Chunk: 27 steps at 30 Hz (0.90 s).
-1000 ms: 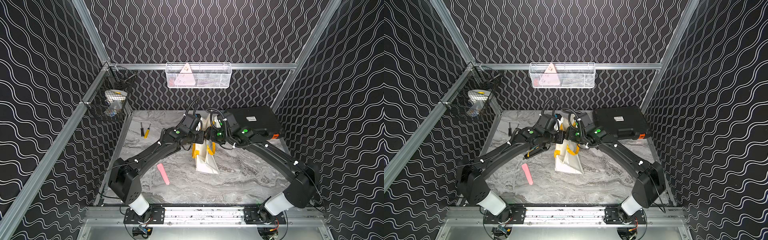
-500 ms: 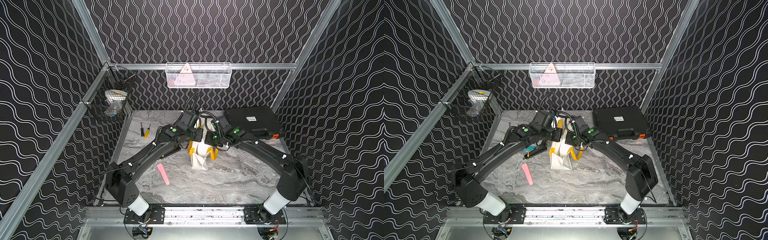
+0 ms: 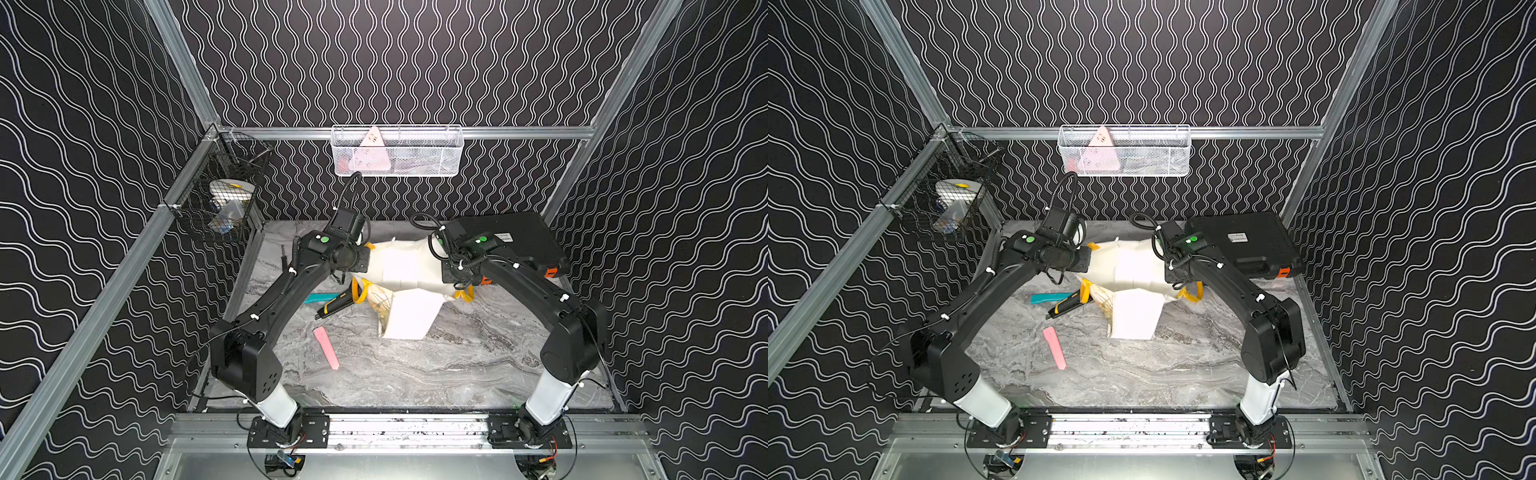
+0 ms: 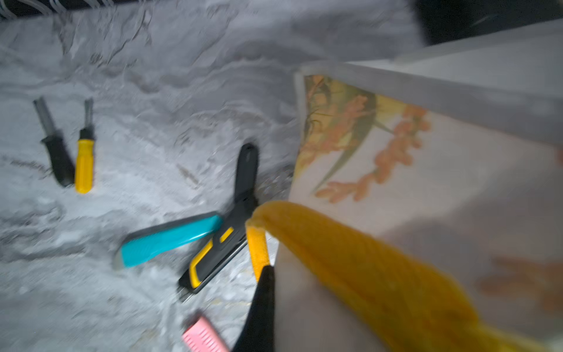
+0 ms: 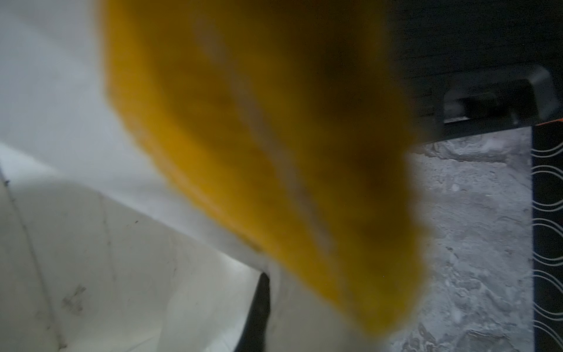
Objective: Place the art knife into the pouch
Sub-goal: Open the pouch at the center of the board.
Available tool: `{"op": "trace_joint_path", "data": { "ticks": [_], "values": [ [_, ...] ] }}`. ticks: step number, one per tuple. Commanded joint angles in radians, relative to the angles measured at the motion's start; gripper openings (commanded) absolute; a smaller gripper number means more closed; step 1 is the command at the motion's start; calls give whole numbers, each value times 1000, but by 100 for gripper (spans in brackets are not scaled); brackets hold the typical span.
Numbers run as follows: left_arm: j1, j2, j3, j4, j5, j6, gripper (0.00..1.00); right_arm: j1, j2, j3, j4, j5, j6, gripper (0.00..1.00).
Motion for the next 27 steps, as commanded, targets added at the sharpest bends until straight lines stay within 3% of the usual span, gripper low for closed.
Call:
{"op": "trace_joint_path", "data": {
  "ticks": [1, 5, 7, 11, 17, 19, 27],
  "values": [
    [43, 14, 14, -127, -106, 67, 0, -26, -17, -12, -133, 182, -41, 0],
    [48, 67, 34, -151, -71, 80, 0, -63, -29, 1, -158, 231, -45, 0],
    [34, 89, 44, -130, 22, 73, 0, -68, -51, -8, -123, 138, -63, 0],
    [-63, 123, 56, -37, 96, 44, 0, -67, -69, -29, -59, -65, -82, 0],
    [-134, 183, 88, 73, 163, 3, 0, -68, -84, -76, 10, -212, -83, 0],
    [-141, 206, 115, 72, 175, 3, 0, -68, -98, -94, 38, -235, -81, 15],
    [-147, 202, 140, 75, 171, 3, 0, -68, -139, -83, 63, -309, -64, 32]
  ]
}}
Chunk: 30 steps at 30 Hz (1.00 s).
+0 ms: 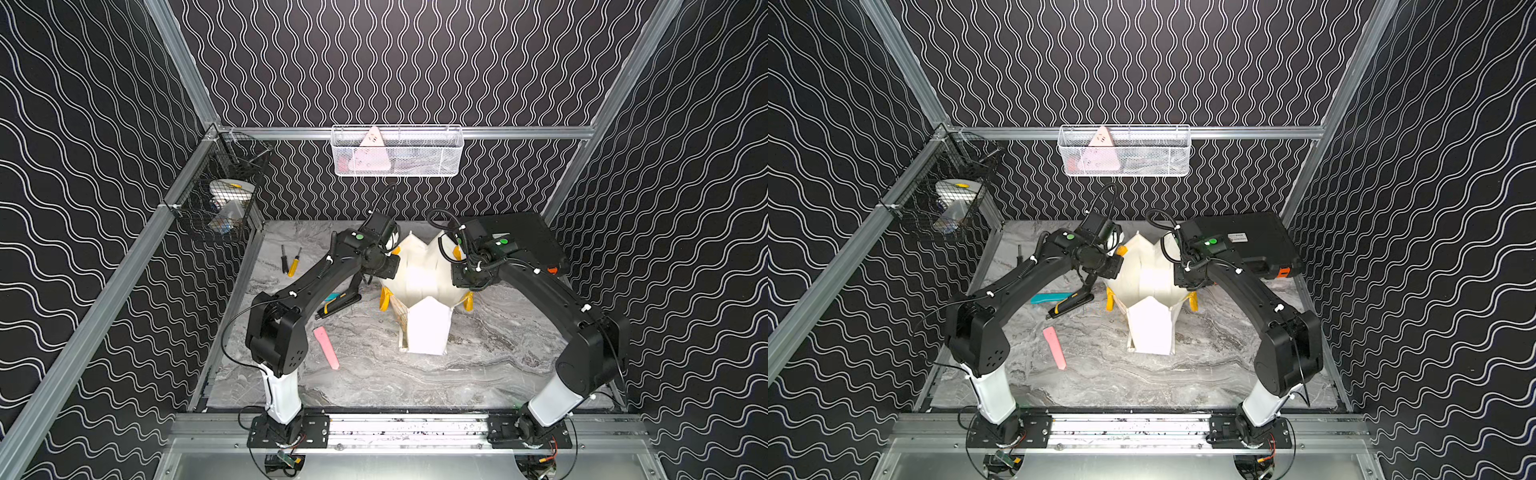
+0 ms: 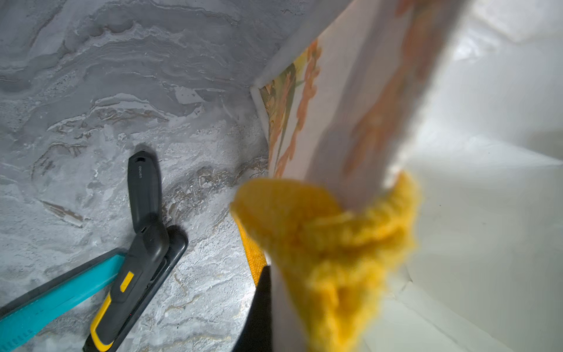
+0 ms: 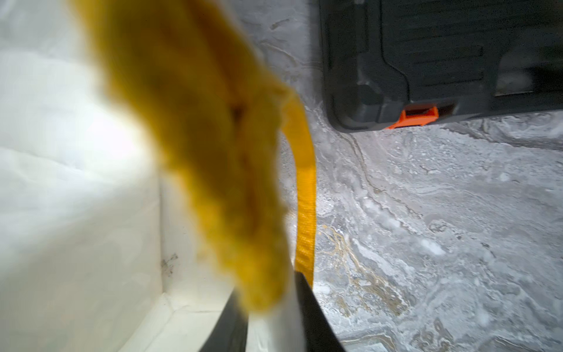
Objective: Place the art knife into the pouch
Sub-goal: Open the pouch at the center of the board.
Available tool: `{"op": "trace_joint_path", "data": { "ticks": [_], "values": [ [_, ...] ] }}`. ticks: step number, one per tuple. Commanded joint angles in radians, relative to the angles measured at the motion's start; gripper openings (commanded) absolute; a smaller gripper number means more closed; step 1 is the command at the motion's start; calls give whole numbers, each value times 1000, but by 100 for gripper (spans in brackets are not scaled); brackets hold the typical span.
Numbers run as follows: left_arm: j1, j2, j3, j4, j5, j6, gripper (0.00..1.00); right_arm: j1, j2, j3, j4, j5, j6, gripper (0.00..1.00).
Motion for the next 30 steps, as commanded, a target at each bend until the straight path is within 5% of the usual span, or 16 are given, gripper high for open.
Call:
{"op": "trace_joint_path", "data": {
  "ticks": [1, 11, 17, 21, 30],
  "values": [
    [0, -14, 10, 36, 1, -7, 0, -1, -25, 11, 27, -42, 12, 36],
    [0, -15, -7, 52, -20, -5, 0, -39, -62, -6, 38, -29, 28, 44],
    [0, -15, -22, 53, -28, -2, 0, -52, -65, -7, 34, -22, 32, 26],
    [2, -33, -40, 66, -43, -3, 0, -56, -79, -19, 51, -38, 31, 1],
    [106, -57, -56, 73, 5, 1, 0, -110, -86, -40, 52, -16, 31, 0]
  ]
}}
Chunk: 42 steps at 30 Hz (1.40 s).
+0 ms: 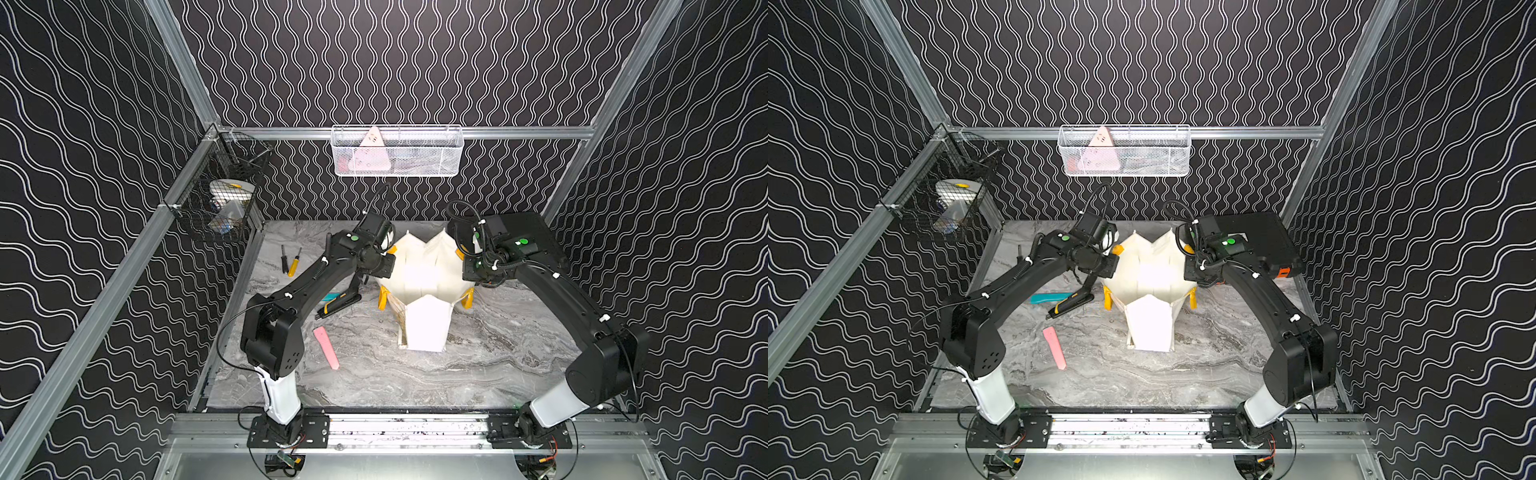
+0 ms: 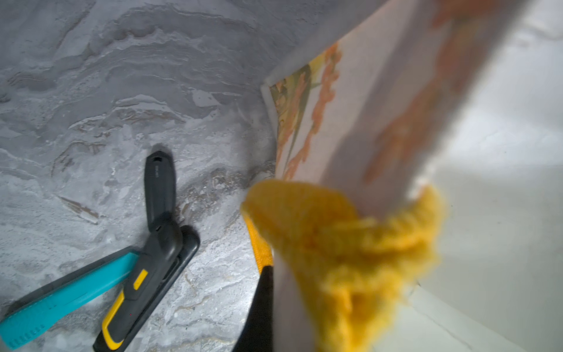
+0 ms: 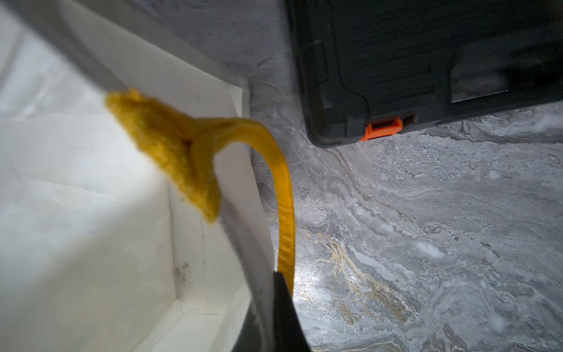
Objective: Place the art knife into the pouch
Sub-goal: Open the pouch at the center of the board.
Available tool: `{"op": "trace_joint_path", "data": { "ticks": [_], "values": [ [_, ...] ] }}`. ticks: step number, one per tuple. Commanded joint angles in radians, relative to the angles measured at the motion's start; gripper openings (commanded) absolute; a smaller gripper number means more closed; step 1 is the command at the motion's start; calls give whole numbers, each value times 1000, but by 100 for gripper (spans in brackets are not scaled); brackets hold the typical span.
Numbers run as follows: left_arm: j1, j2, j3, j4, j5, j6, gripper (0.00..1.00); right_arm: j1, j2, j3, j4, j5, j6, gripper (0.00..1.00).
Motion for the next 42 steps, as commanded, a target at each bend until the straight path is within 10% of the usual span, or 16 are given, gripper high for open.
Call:
{"op": "trace_joint_path", "data": {
  "ticks": [1, 35, 42],
  "values": [
    [66, -22, 2, 32, 16, 8, 0, -13, -14, -8, 10, 18, 3, 0],
    [80, -57, -109, 253, 241, -17, 0, -41, -78, -148, 227, -205, -18, 0],
    [87, -88, -53, 269, 271, -51, 53, -42, -63, -133, 240, -227, -11, 0]
  ]
}}
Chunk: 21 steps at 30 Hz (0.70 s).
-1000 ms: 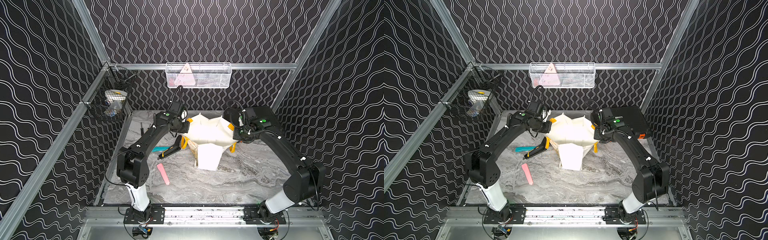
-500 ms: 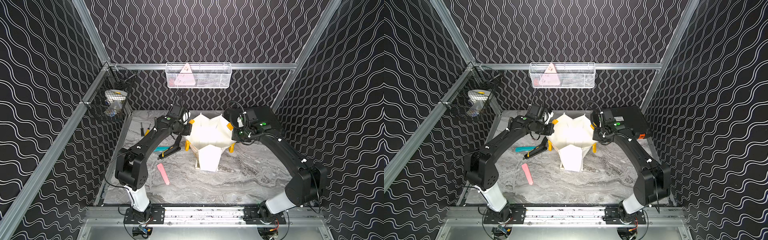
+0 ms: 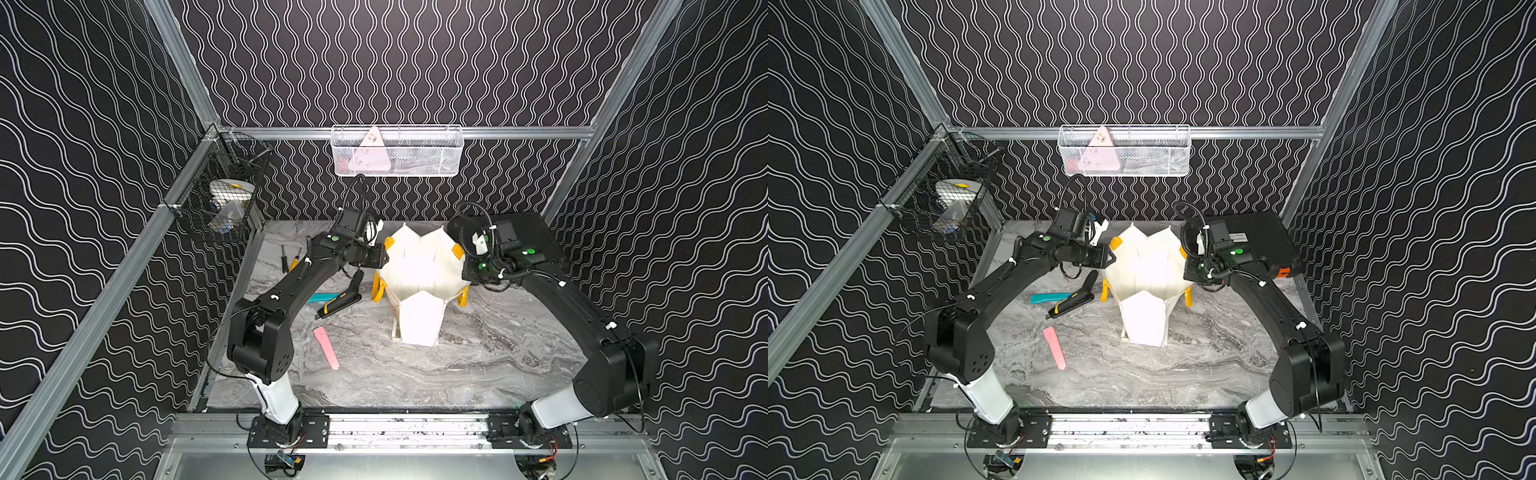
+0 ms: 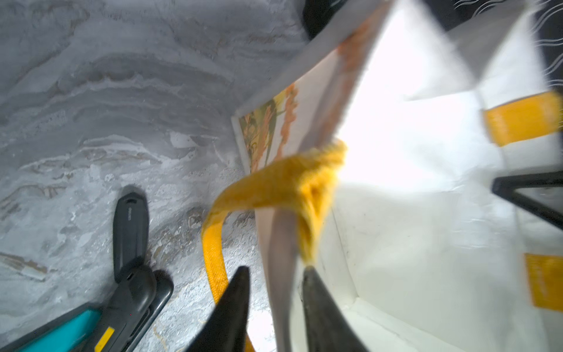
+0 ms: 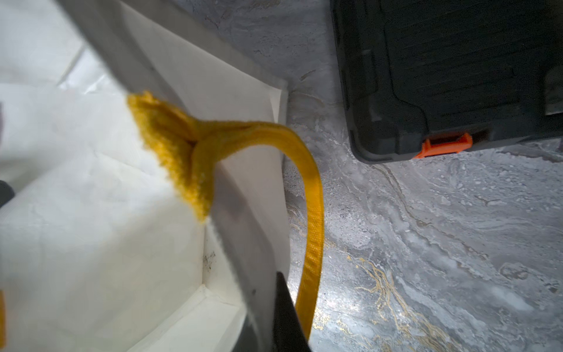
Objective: Place the art knife into the pouch
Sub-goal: Open the pouch at the center of the board.
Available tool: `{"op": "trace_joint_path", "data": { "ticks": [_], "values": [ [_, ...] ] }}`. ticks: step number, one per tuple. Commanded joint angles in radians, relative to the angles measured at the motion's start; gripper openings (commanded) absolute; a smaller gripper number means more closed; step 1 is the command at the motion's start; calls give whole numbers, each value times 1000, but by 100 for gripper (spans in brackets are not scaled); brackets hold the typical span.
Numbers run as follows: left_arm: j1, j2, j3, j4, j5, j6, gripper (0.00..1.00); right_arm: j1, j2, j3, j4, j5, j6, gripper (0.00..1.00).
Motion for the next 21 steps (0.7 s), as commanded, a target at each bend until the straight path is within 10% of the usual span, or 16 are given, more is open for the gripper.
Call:
{"op": "trace_joint_path", "data": {
  "ticks": [1, 10, 21],
  "values": [
    [4, -24, 74, 21, 24, -21, 57, 1, 4, 10, 31, -22, -2, 0],
    [30, -217, 69, -8, -87, -13, 98, 3, 22, 21, 56, -46, 5, 0],
    [101, -306, -355, 0, -545, -25, 98, 2, 3, 13, 60, -48, -3, 0]
  ]
}}
